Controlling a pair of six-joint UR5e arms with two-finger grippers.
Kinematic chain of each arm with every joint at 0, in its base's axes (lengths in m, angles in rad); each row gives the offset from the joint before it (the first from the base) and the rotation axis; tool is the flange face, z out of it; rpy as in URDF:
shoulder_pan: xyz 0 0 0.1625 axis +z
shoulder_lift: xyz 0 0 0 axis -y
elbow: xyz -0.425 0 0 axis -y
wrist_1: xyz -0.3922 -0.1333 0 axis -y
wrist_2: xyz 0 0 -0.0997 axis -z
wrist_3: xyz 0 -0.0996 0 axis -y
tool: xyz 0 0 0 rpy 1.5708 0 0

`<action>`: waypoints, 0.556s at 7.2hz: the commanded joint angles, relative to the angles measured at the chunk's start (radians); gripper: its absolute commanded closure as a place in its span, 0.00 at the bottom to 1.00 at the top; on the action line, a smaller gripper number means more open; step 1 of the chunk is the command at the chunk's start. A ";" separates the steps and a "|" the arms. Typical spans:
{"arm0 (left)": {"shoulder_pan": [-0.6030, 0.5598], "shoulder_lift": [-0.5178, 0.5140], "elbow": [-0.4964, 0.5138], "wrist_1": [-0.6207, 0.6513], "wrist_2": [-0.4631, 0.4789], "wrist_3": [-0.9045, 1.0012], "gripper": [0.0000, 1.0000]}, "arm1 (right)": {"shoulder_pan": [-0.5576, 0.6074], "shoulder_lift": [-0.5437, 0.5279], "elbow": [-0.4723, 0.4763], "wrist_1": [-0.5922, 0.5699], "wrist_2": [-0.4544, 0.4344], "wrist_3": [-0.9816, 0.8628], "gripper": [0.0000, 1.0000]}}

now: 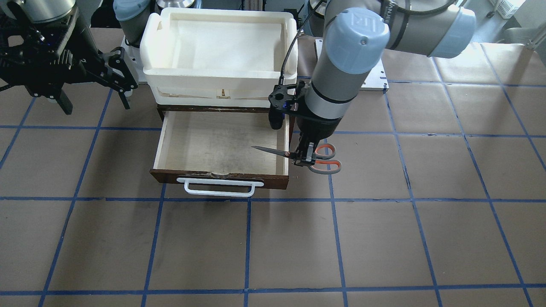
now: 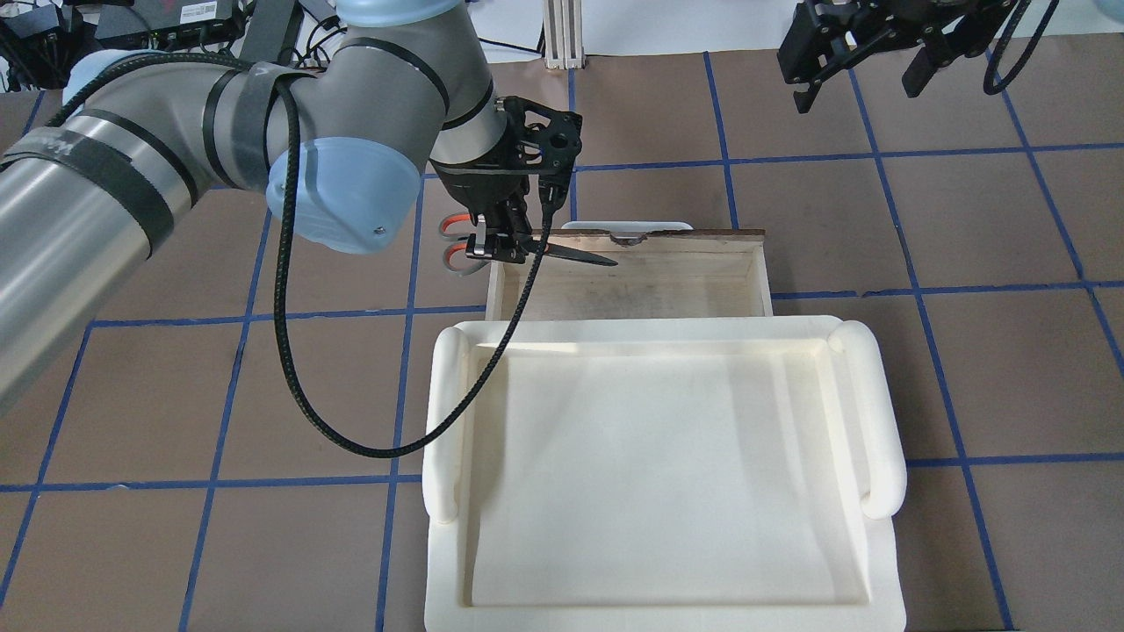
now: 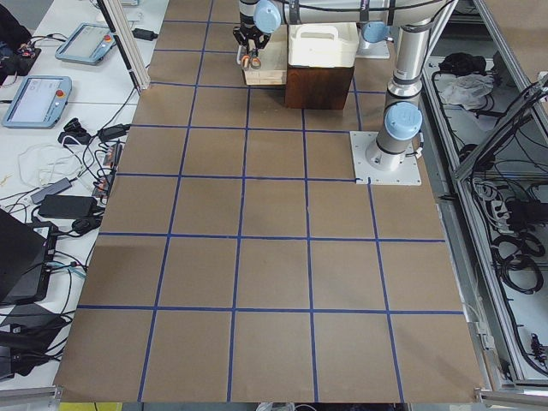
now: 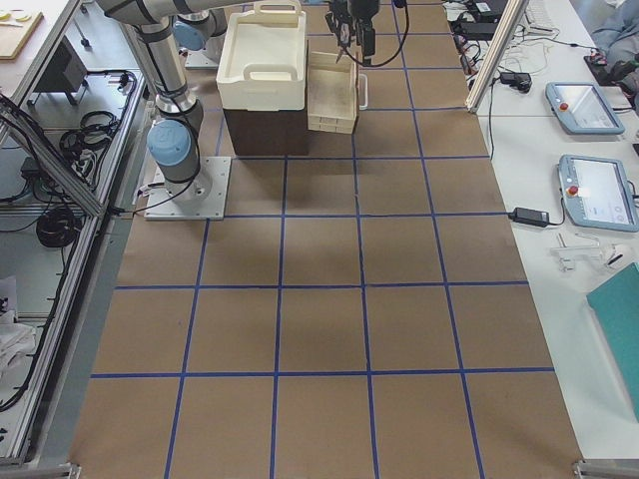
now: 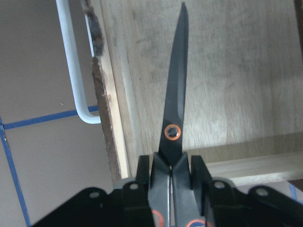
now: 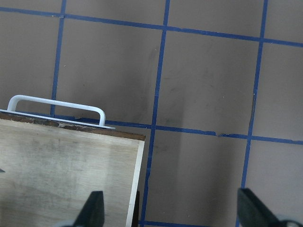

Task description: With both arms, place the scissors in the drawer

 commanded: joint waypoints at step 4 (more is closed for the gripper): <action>-0.067 -0.017 -0.055 0.005 -0.011 -0.024 1.00 | -0.002 -0.003 0.026 -0.011 -0.002 0.013 0.00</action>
